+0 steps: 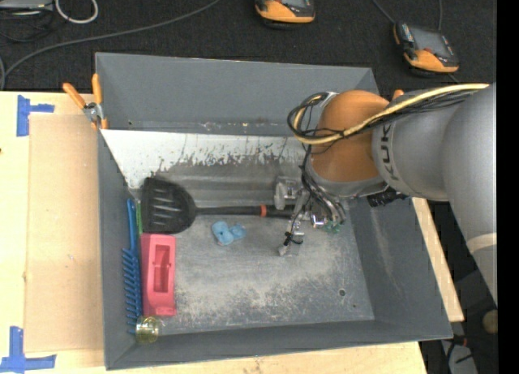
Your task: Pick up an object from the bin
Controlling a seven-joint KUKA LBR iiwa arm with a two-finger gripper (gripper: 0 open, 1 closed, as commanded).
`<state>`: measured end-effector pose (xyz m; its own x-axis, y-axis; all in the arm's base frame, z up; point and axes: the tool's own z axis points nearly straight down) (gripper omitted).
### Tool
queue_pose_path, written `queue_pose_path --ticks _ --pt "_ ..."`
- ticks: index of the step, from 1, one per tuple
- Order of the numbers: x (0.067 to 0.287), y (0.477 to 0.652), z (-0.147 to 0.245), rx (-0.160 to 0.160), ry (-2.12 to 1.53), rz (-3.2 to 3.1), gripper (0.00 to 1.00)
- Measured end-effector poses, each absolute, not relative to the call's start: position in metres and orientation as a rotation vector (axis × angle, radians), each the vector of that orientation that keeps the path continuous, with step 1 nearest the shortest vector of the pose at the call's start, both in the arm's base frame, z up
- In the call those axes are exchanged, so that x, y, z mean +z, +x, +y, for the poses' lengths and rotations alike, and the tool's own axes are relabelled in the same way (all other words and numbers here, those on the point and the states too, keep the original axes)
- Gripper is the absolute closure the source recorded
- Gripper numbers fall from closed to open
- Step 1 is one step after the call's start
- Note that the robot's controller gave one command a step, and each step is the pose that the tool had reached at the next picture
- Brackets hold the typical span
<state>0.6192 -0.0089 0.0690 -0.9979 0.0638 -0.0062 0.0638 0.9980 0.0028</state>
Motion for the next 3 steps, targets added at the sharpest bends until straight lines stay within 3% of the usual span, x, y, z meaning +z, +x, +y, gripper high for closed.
queue_pose_path --ticks 1,2,3 --pt "0.129 0.621 -0.01 0.002 -0.083 3.134 0.0" --pt "0.063 0.618 -0.009 0.006 0.072 3.138 0.0" --pt "0.069 0.621 -0.009 0.006 0.099 3.125 0.0"
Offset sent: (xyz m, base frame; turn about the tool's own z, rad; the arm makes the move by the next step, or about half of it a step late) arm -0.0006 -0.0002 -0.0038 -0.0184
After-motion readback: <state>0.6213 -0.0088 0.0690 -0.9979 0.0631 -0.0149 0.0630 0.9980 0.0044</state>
